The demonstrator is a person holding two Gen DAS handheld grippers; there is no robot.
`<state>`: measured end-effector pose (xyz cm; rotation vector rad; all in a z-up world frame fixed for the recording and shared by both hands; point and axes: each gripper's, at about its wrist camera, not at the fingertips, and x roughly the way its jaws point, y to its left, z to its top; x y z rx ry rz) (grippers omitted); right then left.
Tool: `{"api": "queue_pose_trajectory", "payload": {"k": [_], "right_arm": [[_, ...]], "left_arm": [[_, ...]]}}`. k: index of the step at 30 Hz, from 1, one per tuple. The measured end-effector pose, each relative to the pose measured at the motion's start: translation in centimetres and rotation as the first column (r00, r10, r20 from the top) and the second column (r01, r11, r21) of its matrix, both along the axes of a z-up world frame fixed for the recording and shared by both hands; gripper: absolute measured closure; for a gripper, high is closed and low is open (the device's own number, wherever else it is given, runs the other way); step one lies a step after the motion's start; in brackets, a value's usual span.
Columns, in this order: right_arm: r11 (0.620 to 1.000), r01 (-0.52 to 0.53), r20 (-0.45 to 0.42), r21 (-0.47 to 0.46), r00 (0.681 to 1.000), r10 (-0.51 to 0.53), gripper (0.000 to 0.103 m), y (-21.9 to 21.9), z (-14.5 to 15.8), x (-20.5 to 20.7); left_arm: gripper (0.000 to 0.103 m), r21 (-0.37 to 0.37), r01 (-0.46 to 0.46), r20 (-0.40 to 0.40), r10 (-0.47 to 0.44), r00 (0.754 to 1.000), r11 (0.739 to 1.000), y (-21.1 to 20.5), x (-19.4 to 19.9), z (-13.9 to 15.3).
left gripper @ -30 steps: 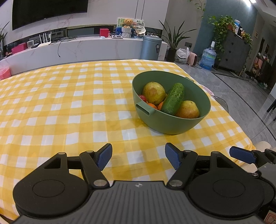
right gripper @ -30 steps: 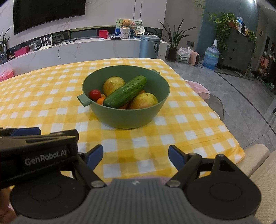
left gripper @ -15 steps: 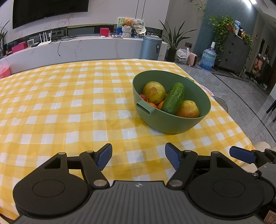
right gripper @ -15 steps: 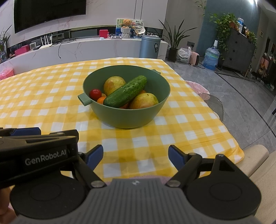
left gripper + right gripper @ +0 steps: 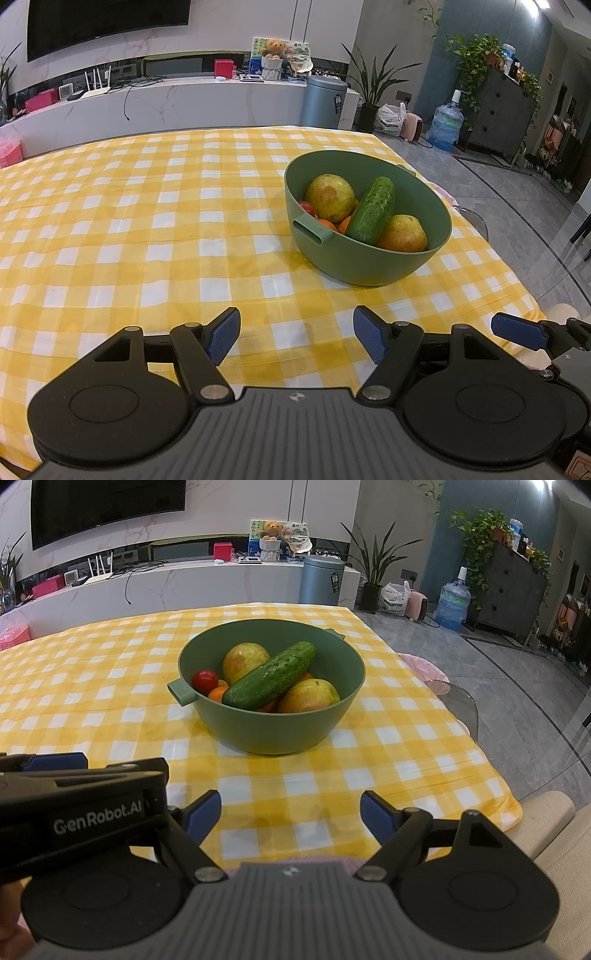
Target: Organize fruits
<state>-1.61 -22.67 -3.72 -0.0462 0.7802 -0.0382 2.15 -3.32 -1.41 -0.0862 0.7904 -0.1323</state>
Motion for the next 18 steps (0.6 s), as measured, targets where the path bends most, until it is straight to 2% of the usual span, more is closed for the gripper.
{"api": "queue_pose_trajectory", "payload": {"k": [18], "right_arm": [[1.0,-0.005,0.003,0.006,1.0,0.005,0.024,-0.42,-0.03,0.0]], "left_arm": [[0.021,0.006,-0.012,0.001,0.012,1.0,1.0,-0.26,-0.22,0.02]]}}
